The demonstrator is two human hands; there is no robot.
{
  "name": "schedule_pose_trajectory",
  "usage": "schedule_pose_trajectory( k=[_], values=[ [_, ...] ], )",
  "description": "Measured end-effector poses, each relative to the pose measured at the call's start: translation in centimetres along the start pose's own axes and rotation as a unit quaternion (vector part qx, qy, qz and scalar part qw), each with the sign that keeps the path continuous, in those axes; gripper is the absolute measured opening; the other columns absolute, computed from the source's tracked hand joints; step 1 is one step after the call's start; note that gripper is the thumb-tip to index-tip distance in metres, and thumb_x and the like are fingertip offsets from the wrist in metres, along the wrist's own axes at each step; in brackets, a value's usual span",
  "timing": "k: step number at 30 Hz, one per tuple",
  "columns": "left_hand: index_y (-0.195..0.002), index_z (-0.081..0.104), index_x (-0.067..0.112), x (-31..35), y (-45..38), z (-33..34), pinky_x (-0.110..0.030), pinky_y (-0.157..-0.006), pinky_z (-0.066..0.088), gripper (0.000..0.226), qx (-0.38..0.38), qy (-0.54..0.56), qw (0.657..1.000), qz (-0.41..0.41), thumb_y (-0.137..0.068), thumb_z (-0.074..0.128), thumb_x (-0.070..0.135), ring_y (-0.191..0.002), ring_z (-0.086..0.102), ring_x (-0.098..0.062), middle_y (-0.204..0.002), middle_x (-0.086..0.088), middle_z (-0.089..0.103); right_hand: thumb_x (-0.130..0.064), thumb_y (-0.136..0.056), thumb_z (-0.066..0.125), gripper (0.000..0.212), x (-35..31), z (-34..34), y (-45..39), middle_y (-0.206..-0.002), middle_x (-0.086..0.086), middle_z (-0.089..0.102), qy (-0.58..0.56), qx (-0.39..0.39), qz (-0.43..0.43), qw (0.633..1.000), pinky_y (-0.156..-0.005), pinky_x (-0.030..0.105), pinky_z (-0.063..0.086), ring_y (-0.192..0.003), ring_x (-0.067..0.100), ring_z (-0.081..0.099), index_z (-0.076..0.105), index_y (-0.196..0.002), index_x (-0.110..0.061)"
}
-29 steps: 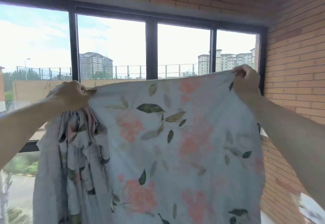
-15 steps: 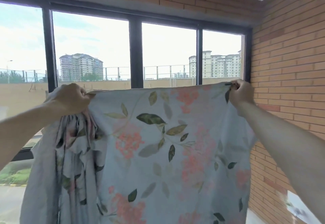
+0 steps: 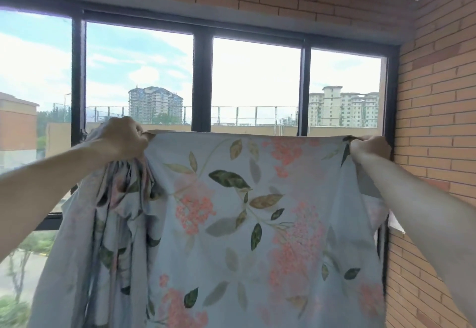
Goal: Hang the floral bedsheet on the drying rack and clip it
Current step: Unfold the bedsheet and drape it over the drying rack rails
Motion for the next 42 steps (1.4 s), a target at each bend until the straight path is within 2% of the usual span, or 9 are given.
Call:
schedule_pose_trajectory(
  k=[4,7,12,16,20,24,29,36,42],
  values=[
    [-0.052,0.041,0.018,2.3,-2.0,-0.6,-0.023,-0.047,0.031,0.04,0.027,-0.017,0.999,-0.016,-0.088,0.055,0.01,-0.045,0.04,-0.017,-0.032,0.009,0.04,-0.006,-0.096,0.059,0.032,-0.7,1.8,-2.3,-0.128,0.014,0.07,-0.058,0.01,0.01,0.998,-0.085,0.02,0.042,-0.12,0.029,0.065,0.072,-0.125,-0.01],
    [-0.05,0.041,0.019,3.4,-4.4,-0.5,-0.024,-0.049,0.032,0.044,0.033,-0.02,0.999,-0.031,-0.09,0.059,0.015,-0.046,0.041,-0.019,-0.042,0.005,0.043,-0.014,-0.097,0.058,0.023,-2.0,3.4,-4.0,-0.117,0.012,0.073,-0.078,0.016,-0.038,0.996,-0.088,0.031,0.053,-0.109,0.032,0.068,0.074,-0.114,-0.014],
    [-0.048,0.043,0.019,5.3,-8.9,-0.8,-0.027,-0.054,0.039,0.059,0.063,-0.02,0.998,-0.017,-0.098,0.062,0.043,-0.048,0.045,-0.021,-0.044,0.001,0.044,-0.027,-0.102,0.052,0.03,-4.9,5.4,-5.9,-0.119,0.008,0.071,-0.075,0.008,-0.146,0.986,-0.087,0.034,0.048,-0.111,0.031,0.065,0.064,-0.127,-0.014],
    [-0.051,0.048,0.013,7.1,-12.2,-0.7,-0.031,-0.057,0.04,0.063,0.096,-0.021,0.995,-0.005,-0.099,0.055,0.053,-0.055,0.047,-0.024,-0.052,-0.006,0.049,-0.021,-0.099,0.062,0.065,-5.9,8.5,-7.4,-0.149,0.007,0.05,-0.004,-0.065,-0.187,0.98,-0.102,0.036,0.044,-0.134,0.03,0.051,0.031,-0.157,-0.015],
    [-0.057,0.058,0.009,8.2,-15.1,0.1,-0.042,-0.074,0.056,0.065,0.109,-0.046,0.993,-0.01,-0.097,0.052,0.06,-0.064,0.059,-0.03,-0.06,-0.011,0.058,-0.014,-0.094,0.069,0.092,-5.7,11.3,-9.6,-0.148,0.01,0.041,-0.011,-0.087,-0.226,0.97,-0.079,0.04,0.053,-0.117,0.029,0.055,0.007,-0.161,-0.025],
    [-0.071,0.062,0.006,10.3,-17.7,1.4,-0.038,-0.069,0.049,0.061,0.129,-0.074,0.989,-0.021,-0.099,0.05,0.058,-0.069,0.059,-0.031,-0.07,-0.014,0.061,-0.013,-0.093,0.071,0.094,-6.1,13.2,-12.6,-0.147,0.007,0.038,-0.022,-0.074,-0.248,0.966,-0.084,0.034,0.043,-0.114,0.019,0.045,0.006,-0.16,-0.022],
    [-0.082,0.063,0.005,13.0,-21.3,2.9,-0.04,-0.073,0.048,0.058,0.159,-0.102,0.981,-0.039,-0.099,0.048,0.059,-0.079,0.061,-0.035,-0.08,-0.016,0.063,-0.015,-0.092,0.072,0.091,-7.1,16.2,-17.8,-0.151,0.006,0.036,-0.037,-0.048,-0.256,0.965,-0.099,0.031,0.037,-0.137,0.026,0.04,0.011,-0.158,-0.024],
    [-0.082,0.06,0.005,13.7,-24.8,6.8,-0.039,-0.072,0.047,0.057,0.169,-0.126,0.975,-0.073,-0.1,0.048,0.058,-0.076,0.058,-0.032,-0.078,-0.013,0.059,-0.016,-0.09,0.075,0.092,-8.0,23.1,-23.8,-0.15,0.007,0.037,-0.056,-0.073,-0.286,0.954,-0.11,0.042,0.043,-0.137,0.028,0.041,0.014,-0.158,-0.021],
    [-0.077,0.06,0.008,10.7,-26.8,12.3,-0.04,-0.073,0.048,0.058,0.134,-0.164,0.969,-0.128,-0.098,0.051,0.061,-0.076,0.059,-0.031,-0.078,-0.012,0.062,-0.018,-0.088,0.079,0.103,-5.6,31.6,-25.8,-0.159,0.007,0.031,-0.028,-0.128,-0.294,0.947,-0.111,0.052,0.043,-0.142,0.033,0.04,0.007,-0.161,-0.032]
  ],
)
Point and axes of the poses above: each hand's wrist, its own y-axis away from the middle knuckle, its own z-axis out of the palm, x = y × z, the point moved 6 cm from there along -y, towards the middle knuckle
